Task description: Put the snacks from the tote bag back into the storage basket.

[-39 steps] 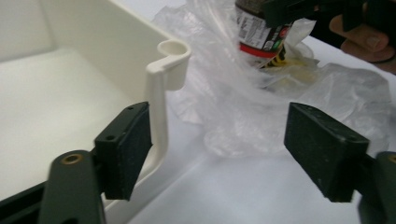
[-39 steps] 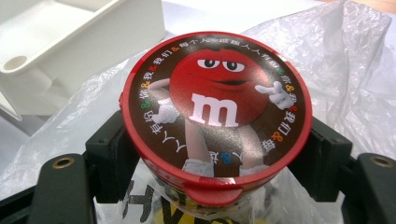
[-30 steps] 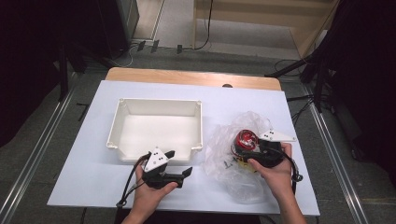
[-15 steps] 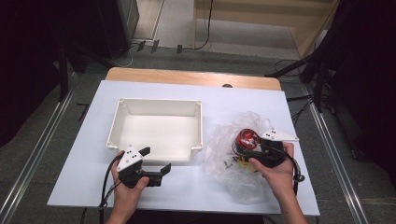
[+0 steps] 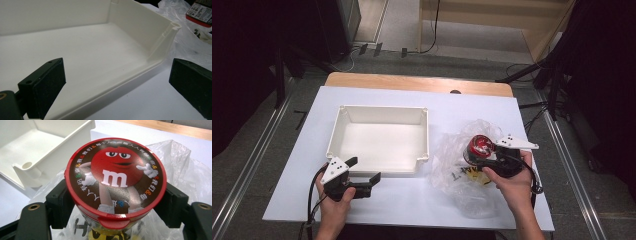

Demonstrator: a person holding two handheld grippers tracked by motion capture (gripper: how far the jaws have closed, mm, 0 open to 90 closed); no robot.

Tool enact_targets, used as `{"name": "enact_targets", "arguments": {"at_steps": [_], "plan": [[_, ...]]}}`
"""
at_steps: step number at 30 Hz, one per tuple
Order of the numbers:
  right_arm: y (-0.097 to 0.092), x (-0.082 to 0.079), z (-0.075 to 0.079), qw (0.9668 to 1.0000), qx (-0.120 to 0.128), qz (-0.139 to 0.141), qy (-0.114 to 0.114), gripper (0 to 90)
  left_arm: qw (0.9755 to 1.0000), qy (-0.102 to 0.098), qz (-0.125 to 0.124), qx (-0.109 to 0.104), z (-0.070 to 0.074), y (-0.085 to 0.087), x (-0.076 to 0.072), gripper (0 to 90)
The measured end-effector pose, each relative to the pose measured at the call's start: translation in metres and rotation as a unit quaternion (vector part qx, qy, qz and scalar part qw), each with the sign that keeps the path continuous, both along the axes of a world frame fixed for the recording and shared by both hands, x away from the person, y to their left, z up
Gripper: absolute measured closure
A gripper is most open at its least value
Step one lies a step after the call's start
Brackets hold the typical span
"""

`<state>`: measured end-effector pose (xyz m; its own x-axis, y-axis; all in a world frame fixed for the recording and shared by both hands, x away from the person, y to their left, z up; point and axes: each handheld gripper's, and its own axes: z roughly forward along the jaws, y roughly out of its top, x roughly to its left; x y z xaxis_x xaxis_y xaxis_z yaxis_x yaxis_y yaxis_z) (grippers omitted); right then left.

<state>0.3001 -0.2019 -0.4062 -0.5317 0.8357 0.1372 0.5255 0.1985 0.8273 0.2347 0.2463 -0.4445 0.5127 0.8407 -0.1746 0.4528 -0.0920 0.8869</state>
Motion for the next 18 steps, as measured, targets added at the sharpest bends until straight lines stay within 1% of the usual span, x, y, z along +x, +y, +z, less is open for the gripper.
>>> {"name": "enact_targets", "arguments": {"at_steps": [5,10,11,12,14,15,18], "plan": [[0.0,0.0,0.003,0.9999,0.01,0.001,0.005,25.6,0.9997,-0.006,0.016,-0.014,0.002,0.013,0.0,0.9],[0.002,0.0,0.007,1.0,0.009,0.003,0.002,25.5,0.9998,-0.004,0.015,-0.013,0.0,0.017,-0.001,0.9],[0.002,0.0,0.008,1.0,0.008,0.002,0.002,25.5,0.9999,-0.004,0.014,-0.009,0.0,0.017,-0.003,0.9],[0.003,0.0,0.009,1.0,0.005,0.002,0.003,25.5,0.9999,-0.006,0.011,0.001,-0.001,0.017,-0.005,0.9],[0.004,0.0,0.011,1.0,0.002,0.001,0.004,25.5,0.9999,-0.008,0.007,0.011,-0.001,0.019,-0.008,0.9],[0.005,-0.001,0.012,1.0,0.001,0.001,0.004,25.5,0.9999,-0.01,0.006,0.012,0.0,0.02,-0.009,0.9],[0.009,-0.001,0.013,1.0,-0.004,0.003,0.003,25.6,0.9998,-0.011,0.017,0.0,0.001,0.026,-0.009,0.9]]}}
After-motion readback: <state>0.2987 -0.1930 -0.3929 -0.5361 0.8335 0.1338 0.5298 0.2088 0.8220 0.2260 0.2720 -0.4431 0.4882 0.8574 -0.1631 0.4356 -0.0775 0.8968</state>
